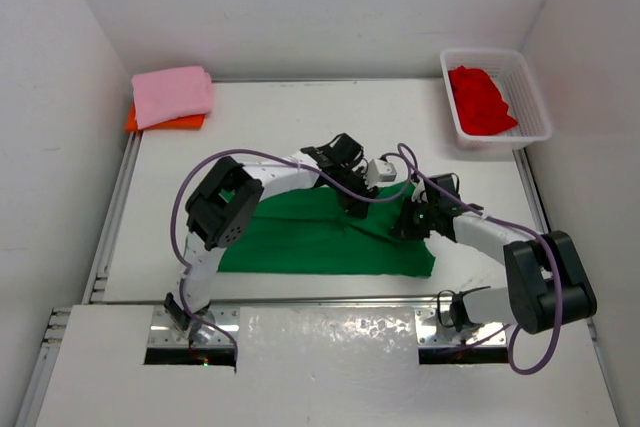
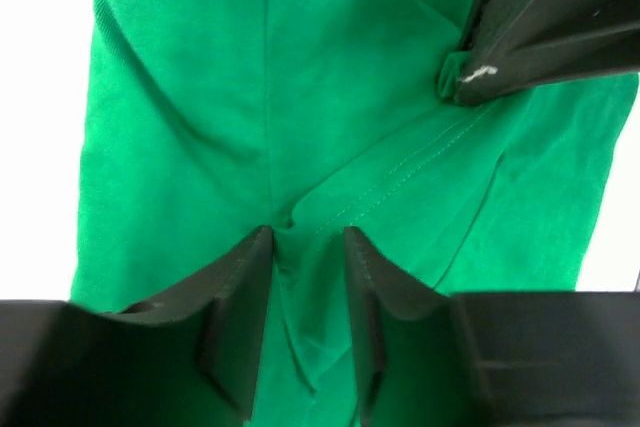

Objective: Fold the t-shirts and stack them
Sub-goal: Fold the other side of the tshirt into a rectangle

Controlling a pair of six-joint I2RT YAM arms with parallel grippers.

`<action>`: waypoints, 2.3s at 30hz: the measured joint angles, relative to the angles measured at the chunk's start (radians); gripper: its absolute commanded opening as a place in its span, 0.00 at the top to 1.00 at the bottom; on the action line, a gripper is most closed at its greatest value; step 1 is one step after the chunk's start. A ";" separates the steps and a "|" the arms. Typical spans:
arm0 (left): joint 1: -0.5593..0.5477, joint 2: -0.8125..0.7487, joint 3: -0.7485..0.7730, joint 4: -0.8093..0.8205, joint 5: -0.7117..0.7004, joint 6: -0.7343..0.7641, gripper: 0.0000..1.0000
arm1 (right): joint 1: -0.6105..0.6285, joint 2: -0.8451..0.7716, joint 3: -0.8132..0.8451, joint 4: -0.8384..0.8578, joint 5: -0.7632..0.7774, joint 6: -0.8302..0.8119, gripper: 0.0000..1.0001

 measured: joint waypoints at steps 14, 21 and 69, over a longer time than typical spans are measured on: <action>0.004 -0.004 0.000 -0.034 0.036 0.021 1.00 | 0.000 -0.031 0.000 -0.019 0.001 -0.031 1.00; 0.016 -0.107 -0.084 -0.063 0.131 0.083 1.00 | 0.000 -0.119 0.000 -0.048 -0.051 -0.122 0.85; 0.594 -0.343 -0.216 -0.410 0.014 0.349 0.43 | -0.118 0.124 0.244 -0.021 0.177 -0.011 0.63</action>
